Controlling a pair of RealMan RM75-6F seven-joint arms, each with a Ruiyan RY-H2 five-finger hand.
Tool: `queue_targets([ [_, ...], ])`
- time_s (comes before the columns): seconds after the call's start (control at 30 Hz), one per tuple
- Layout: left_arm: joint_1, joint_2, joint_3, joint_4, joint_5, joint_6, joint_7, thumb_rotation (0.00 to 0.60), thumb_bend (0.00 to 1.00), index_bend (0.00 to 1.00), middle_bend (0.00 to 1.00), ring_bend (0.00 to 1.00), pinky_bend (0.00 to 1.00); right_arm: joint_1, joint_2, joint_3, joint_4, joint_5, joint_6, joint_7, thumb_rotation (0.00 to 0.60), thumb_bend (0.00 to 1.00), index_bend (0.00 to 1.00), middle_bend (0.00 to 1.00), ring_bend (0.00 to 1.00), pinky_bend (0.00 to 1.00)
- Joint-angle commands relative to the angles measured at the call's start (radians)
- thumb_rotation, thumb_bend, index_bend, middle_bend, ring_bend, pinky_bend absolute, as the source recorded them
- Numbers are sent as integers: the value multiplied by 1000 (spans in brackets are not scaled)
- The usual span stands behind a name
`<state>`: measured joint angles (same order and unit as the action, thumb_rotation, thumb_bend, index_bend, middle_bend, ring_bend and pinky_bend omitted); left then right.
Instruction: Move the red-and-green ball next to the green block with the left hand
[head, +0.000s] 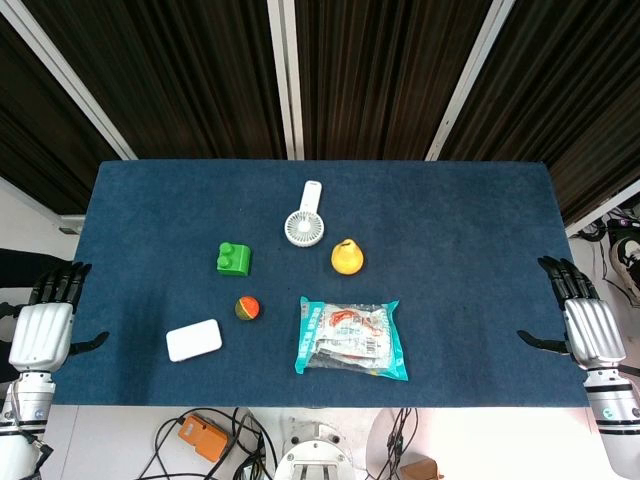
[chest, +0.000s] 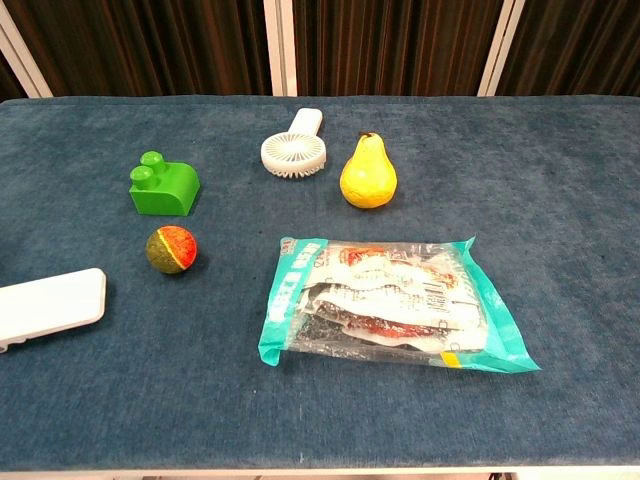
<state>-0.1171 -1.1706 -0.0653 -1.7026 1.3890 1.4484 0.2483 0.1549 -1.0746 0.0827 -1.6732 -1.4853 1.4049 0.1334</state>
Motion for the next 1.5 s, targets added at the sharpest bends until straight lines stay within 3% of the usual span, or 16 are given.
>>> queue_targets([
  [0.03, -7, -2, -1, -2, 0, -10, 4, 600, 4, 43, 70, 49, 87, 2, -1, 1, 2, 3, -5, 1, 600, 135, 77, 140, 14, 157],
  [0.33, -95, -23, -21, -19, 74, -79, 18, 600, 19, 72, 78, 58, 96, 7, 7, 11, 0, 2, -1, -2, 600, 135, 77, 140, 14, 157],
  [0.57, -267, -114, -41, 14, 192, -238, 33, 600, 72, 184, 169, 159, 283, 12, 11, 12, -6, 4, -8, -7, 600, 135, 78, 140, 14, 157],
  [0.67, -315, -271, -86, 70, 90, -280, 164, 600, 72, 200, 198, 188, 329, 12, 11, 12, -8, 7, -10, -10, 600, 135, 78, 140, 14, 157],
  [0.83, -409, -281, -49, 118, 162, -399, 104, 600, 73, 216, 209, 204, 351, 12, 12, 12, -10, 11, -11, -12, 600, 135, 78, 140, 14, 157],
  [1.03, -475, -325, -27, 175, 193, -463, 132, 600, 91, 282, 269, 254, 388, 10, 10, 11, -7, 18, -16, -10, 600, 134, 78, 140, 14, 157],
  [1.5, -517, -370, -15, 229, 68, -540, 240, 600, 166, 307, 271, 268, 424, 6, 3, 6, 10, 22, -18, 3, 600, 135, 79, 140, 14, 157],
])
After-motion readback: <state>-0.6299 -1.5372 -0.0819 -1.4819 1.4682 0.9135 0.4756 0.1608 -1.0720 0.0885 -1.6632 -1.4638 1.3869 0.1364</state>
